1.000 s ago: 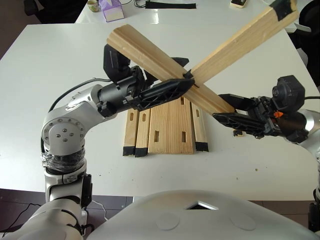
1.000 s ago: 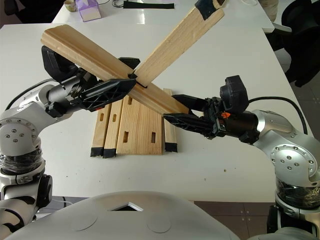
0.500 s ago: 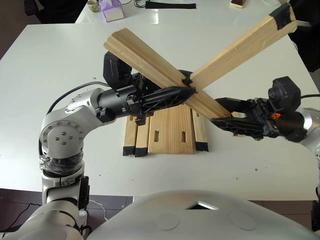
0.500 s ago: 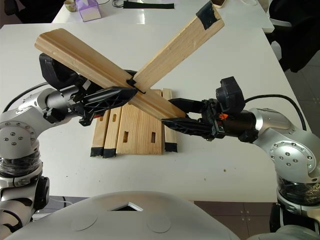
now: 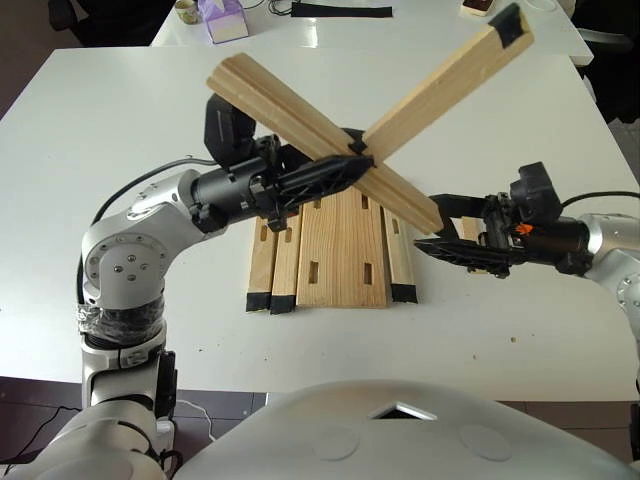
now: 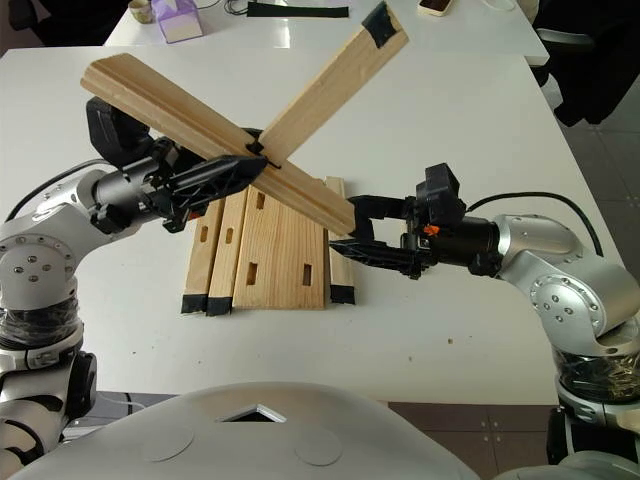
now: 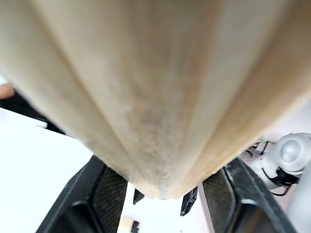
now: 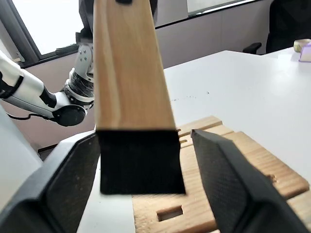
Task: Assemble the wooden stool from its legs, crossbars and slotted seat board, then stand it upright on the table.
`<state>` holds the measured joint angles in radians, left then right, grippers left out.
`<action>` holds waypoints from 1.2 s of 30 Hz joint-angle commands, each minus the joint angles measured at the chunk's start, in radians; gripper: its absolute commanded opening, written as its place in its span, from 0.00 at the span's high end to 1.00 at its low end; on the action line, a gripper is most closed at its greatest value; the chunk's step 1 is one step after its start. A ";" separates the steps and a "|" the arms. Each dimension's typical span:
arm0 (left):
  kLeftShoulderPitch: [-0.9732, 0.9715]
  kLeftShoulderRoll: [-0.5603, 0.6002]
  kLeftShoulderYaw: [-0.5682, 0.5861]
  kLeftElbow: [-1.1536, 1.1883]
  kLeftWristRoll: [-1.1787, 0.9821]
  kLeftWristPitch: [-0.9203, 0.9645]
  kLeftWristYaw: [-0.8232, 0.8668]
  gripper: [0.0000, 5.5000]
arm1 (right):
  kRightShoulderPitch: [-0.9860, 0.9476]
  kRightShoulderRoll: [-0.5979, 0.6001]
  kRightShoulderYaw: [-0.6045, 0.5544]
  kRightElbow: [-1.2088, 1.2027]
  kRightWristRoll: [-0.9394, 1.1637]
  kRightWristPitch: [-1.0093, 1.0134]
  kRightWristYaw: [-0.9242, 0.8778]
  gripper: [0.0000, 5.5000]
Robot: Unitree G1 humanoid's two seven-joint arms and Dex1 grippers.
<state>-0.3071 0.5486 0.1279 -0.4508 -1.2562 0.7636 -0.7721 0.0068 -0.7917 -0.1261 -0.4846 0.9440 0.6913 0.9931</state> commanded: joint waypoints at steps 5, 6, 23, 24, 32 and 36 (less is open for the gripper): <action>0.093 0.244 0.101 0.014 0.206 -0.083 -0.272 0.63 | 0.132 0.017 -0.080 0.143 -0.127 -0.087 -0.027 0.40; 0.124 0.266 0.093 0.006 0.253 -0.113 -0.311 0.63 | 0.151 0.024 -0.085 0.141 -0.141 -0.100 -0.032 0.40; 0.349 0.329 -0.027 0.094 0.623 -0.447 -0.579 0.63 | 0.201 0.081 -0.030 0.121 -0.279 -0.187 -0.063 0.40; 0.345 0.330 -0.029 0.100 0.625 -0.453 -0.579 0.63 | 0.203 0.083 -0.028 0.121 -0.283 -0.189 -0.064 0.40; 0.251 0.330 0.000 0.090 0.552 -0.407 -0.548 0.63 | 0.211 0.093 -0.015 0.111 -0.307 -0.195 -0.070 0.40; 0.226 0.336 0.010 0.093 0.545 -0.387 -0.557 0.63 | 0.216 0.097 -0.012 0.108 -0.313 -0.199 -0.074 0.40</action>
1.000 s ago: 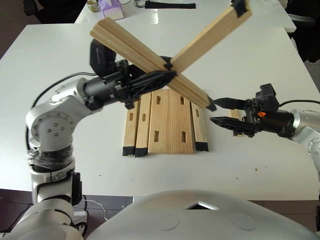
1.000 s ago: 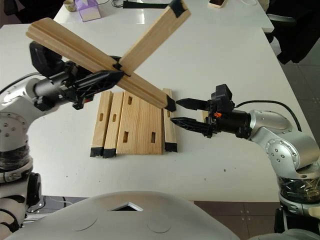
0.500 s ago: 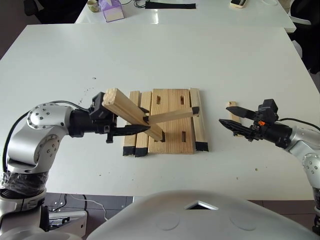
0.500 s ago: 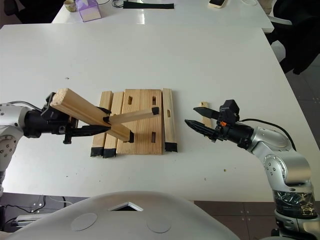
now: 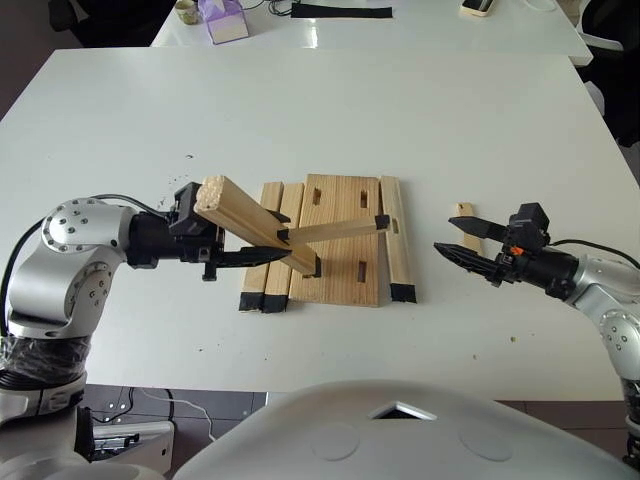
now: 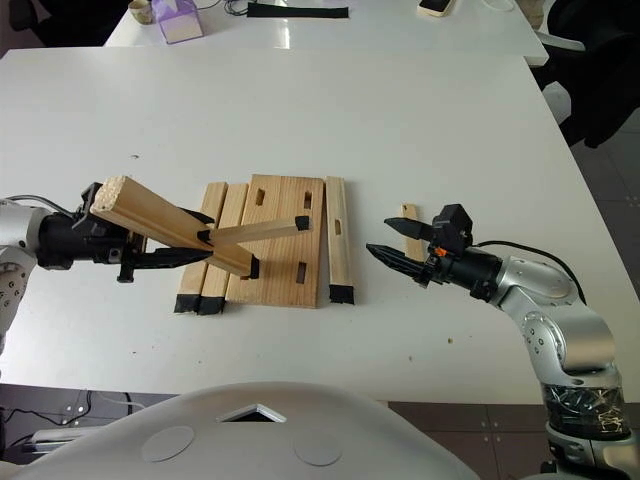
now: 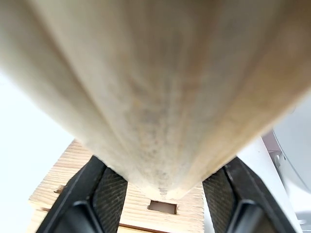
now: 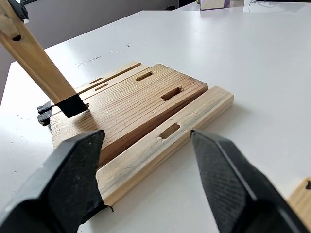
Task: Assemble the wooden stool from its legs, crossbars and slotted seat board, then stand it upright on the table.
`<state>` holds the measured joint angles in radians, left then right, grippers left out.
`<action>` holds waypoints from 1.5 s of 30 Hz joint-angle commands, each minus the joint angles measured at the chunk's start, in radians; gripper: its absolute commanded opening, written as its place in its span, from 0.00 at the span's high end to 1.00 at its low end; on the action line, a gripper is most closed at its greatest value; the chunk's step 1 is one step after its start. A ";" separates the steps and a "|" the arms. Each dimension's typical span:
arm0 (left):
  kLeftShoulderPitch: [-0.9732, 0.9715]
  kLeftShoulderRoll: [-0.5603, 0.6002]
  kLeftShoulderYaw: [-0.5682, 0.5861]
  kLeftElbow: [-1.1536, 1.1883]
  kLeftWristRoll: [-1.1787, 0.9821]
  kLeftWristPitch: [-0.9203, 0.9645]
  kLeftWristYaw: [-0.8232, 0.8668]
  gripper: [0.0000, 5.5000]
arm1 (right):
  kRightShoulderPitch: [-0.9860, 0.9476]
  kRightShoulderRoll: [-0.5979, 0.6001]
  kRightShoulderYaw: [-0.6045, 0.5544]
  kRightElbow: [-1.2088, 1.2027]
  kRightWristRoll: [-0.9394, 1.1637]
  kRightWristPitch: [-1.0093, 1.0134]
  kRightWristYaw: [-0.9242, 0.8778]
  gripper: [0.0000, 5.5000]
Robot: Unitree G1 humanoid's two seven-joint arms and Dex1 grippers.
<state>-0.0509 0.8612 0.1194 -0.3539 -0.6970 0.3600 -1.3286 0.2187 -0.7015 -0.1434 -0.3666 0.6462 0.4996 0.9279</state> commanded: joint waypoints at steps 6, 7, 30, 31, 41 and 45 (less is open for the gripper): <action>-0.022 0.053 0.008 0.036 0.034 -0.017 -0.051 0.63 | 0.020 0.019 0.009 -0.019 -0.028 -0.011 -0.013 0.40; -0.021 0.057 0.005 0.040 0.039 -0.023 -0.059 0.63 | 0.026 0.021 0.007 -0.021 -0.028 -0.012 -0.014 0.40; -0.034 0.035 -0.076 0.056 0.094 -0.099 -0.064 0.63 | 0.019 0.031 0.021 -0.007 -0.046 -0.033 -0.014 0.40; -0.039 0.036 -0.076 0.054 0.090 -0.095 -0.062 0.63 | 0.020 0.031 0.020 -0.006 -0.046 -0.034 -0.015 0.40; -0.061 0.030 -0.072 0.059 0.080 -0.078 -0.064 0.63 | 0.021 0.036 0.018 -0.003 -0.045 -0.042 -0.018 0.40; -0.083 0.028 -0.067 0.053 0.063 -0.059 -0.059 0.63 | 0.025 0.038 0.017 -0.006 -0.043 -0.043 -0.019 0.40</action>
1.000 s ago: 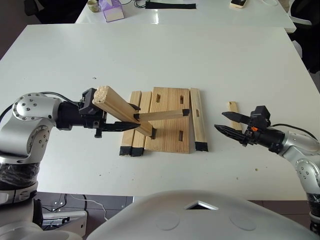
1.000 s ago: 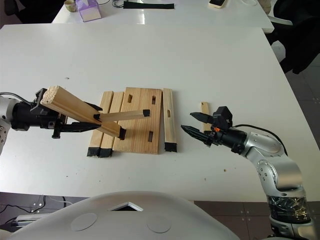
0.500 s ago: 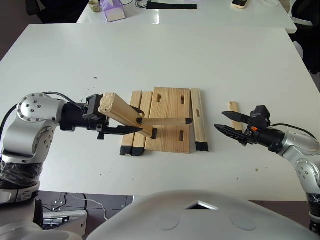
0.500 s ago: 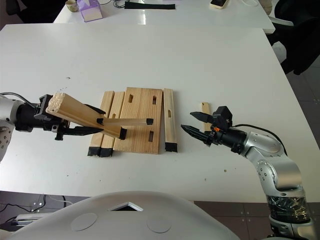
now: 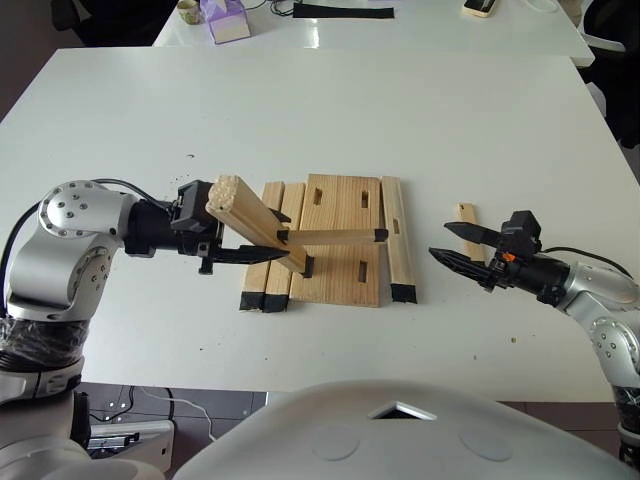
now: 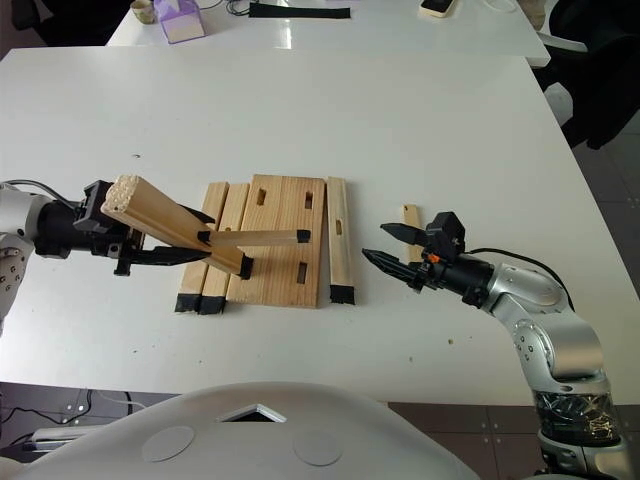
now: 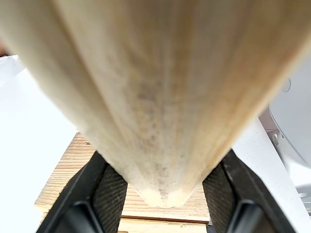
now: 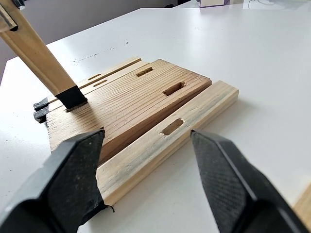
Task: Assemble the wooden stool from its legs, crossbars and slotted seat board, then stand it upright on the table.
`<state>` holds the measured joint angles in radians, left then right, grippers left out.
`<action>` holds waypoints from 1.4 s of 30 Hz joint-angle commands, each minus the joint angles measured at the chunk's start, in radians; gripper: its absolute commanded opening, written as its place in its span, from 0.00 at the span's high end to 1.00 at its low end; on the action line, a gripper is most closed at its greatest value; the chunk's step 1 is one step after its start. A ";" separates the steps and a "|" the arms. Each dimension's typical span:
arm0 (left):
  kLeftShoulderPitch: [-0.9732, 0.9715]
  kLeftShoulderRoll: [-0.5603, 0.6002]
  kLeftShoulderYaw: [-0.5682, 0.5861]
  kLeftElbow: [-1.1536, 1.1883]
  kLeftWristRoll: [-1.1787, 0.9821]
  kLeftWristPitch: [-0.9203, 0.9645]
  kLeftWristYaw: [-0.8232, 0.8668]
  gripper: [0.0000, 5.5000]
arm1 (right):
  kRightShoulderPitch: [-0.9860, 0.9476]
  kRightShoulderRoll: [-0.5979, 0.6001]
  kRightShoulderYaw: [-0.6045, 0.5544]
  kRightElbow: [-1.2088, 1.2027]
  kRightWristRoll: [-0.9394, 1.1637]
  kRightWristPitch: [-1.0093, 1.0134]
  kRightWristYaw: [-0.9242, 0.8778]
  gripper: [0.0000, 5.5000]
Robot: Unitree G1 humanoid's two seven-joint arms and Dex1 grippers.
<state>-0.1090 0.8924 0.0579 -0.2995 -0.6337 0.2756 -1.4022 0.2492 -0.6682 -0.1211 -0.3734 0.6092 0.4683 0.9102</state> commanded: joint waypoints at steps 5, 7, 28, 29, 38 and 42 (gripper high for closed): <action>-0.037 -0.005 -0.002 -0.012 -0.013 0.037 0.011 0.63 | -0.003 0.006 -0.007 0.002 -0.004 -0.012 0.000 0.40; -0.040 -0.008 -0.004 -0.018 -0.015 0.042 0.012 0.63 | -0.004 0.008 -0.009 0.002 0.003 -0.010 0.002 0.40; -0.058 -0.047 -0.182 0.106 0.154 -0.111 -0.029 0.63 | -0.050 -0.006 -0.001 0.013 0.014 0.006 0.025 0.40; -0.067 -0.055 -0.194 0.114 0.161 -0.105 -0.019 0.63 | -0.053 -0.006 0.000 0.015 0.014 0.007 0.026 0.40; -0.024 -0.085 -0.250 0.111 0.183 -0.023 0.092 0.63 | -0.052 -0.009 0.009 0.014 0.006 0.008 0.032 0.40; -0.045 -0.058 -0.277 0.063 0.205 0.050 0.149 0.63 | -0.045 -0.005 0.007 0.014 0.004 0.005 0.027 0.40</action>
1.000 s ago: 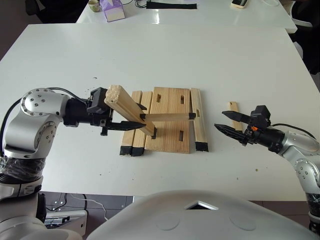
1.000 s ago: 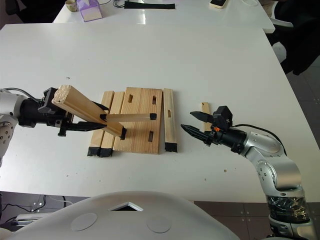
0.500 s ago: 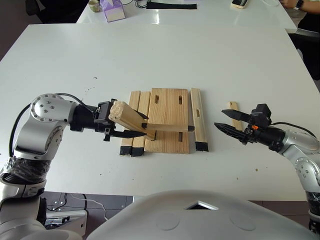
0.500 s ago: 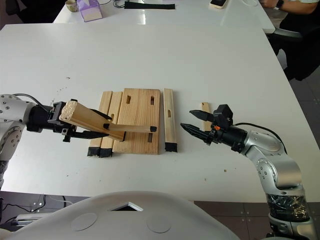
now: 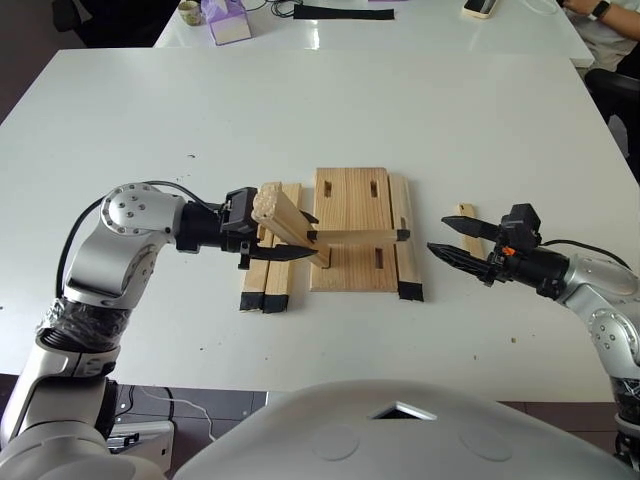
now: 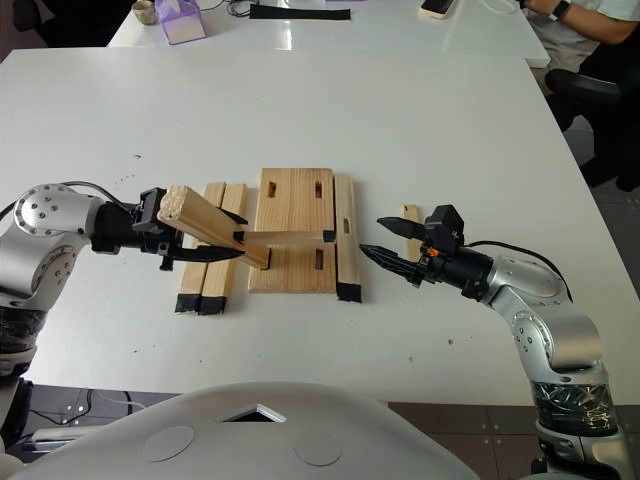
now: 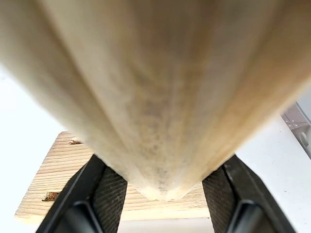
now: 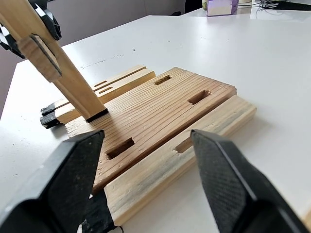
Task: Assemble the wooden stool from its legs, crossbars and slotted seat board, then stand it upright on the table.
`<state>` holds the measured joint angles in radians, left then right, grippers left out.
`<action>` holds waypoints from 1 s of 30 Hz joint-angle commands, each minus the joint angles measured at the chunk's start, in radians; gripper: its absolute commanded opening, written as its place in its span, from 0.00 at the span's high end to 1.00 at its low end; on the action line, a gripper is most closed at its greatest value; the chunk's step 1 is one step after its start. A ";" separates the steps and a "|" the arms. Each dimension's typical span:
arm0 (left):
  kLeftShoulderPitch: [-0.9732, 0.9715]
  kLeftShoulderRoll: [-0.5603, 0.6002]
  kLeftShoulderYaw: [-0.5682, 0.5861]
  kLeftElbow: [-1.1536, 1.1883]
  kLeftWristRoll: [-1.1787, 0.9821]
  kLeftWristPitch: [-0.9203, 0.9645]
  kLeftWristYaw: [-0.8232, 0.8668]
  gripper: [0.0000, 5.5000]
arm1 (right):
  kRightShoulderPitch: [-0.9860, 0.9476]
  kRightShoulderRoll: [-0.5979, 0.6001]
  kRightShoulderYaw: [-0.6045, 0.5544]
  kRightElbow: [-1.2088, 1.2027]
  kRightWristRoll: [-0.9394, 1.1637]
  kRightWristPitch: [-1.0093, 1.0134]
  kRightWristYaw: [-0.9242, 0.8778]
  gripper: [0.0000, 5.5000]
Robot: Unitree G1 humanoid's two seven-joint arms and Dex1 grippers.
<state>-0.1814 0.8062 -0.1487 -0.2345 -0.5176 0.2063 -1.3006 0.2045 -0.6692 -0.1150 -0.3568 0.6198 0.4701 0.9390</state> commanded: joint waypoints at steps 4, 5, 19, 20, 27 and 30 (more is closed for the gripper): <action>0.000 0.062 -0.057 -0.042 0.086 0.215 0.114 0.53 | 0.016 0.004 0.003 -0.012 -0.012 -0.003 -0.013 0.40; 0.003 0.075 -0.048 -0.056 0.094 0.222 0.119 0.51 | 0.021 0.005 0.000 -0.014 -0.011 -0.004 -0.014 0.40; 0.172 0.104 0.244 -0.202 0.051 0.583 0.417 0.42 | 0.242 0.048 -0.089 -0.134 -0.029 -0.064 -0.088 0.40; 0.212 0.092 0.268 -0.227 0.043 0.628 0.450 0.42 | 0.276 0.058 -0.103 -0.150 -0.031 -0.075 -0.098 0.40; 0.385 -0.049 0.326 -0.406 -0.030 0.925 0.677 0.42 | 0.341 0.100 -0.121 -0.178 -0.060 -0.113 -0.154 0.40; 0.417 -0.069 0.308 -0.390 0.014 0.937 0.747 0.42 | 0.328 0.105 -0.112 -0.171 -0.065 -0.117 -0.162 0.40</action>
<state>0.2143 0.7454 0.1630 -0.6316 -0.5389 1.1301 -0.6040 0.5462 -0.5654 -0.2345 -0.5261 0.5671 0.3618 0.7862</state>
